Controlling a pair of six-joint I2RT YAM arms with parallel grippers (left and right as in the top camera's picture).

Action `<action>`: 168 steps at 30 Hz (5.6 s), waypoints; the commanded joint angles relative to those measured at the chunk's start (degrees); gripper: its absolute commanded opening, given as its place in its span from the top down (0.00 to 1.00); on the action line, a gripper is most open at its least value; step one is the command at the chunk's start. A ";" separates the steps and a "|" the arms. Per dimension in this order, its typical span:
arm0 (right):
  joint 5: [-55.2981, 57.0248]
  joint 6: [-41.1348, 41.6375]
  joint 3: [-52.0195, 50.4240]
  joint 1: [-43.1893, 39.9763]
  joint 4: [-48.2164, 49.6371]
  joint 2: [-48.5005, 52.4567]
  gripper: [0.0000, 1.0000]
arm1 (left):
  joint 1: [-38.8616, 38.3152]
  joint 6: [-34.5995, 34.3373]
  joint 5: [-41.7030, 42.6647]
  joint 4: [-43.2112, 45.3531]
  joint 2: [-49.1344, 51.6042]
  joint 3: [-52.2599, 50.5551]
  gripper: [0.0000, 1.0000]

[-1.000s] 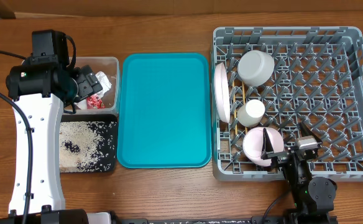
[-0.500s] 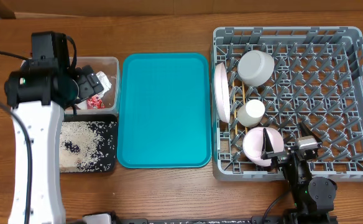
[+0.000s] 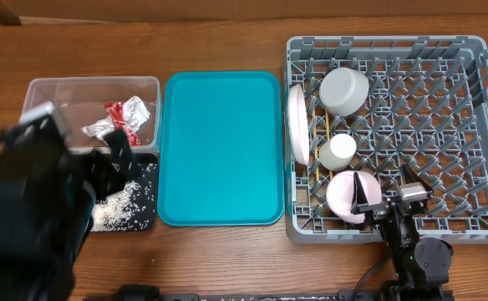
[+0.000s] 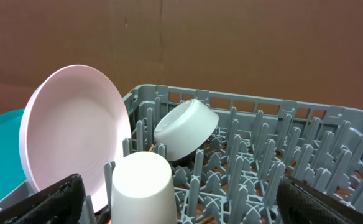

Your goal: Sort waste into correct bins and load items into the dishwasher

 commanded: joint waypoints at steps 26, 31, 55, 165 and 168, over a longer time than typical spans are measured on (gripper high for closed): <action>-0.37 -0.15 -0.61 -0.20 0.33 -0.68 0.00 | 1.51 0.63 9.55 72.19 -46.56 -70.38 0.00; -0.37 -0.15 -0.61 -0.20 0.33 -0.68 0.00 | 1.79 0.63 9.05 75.65 -50.80 -78.66 0.00; -0.37 -0.15 -0.61 -0.20 0.33 -0.68 0.00 | 7.04 14.97 8.07 67.38 -52.46 -89.59 0.00; -0.37 -0.15 -0.61 -0.20 0.33 -0.68 0.00 | 6.91 17.35 8.07 67.38 -52.41 -89.59 0.00; -0.37 -0.15 -0.61 -0.20 0.33 -0.68 0.00 | 6.91 17.35 8.07 67.38 -52.41 -89.59 0.00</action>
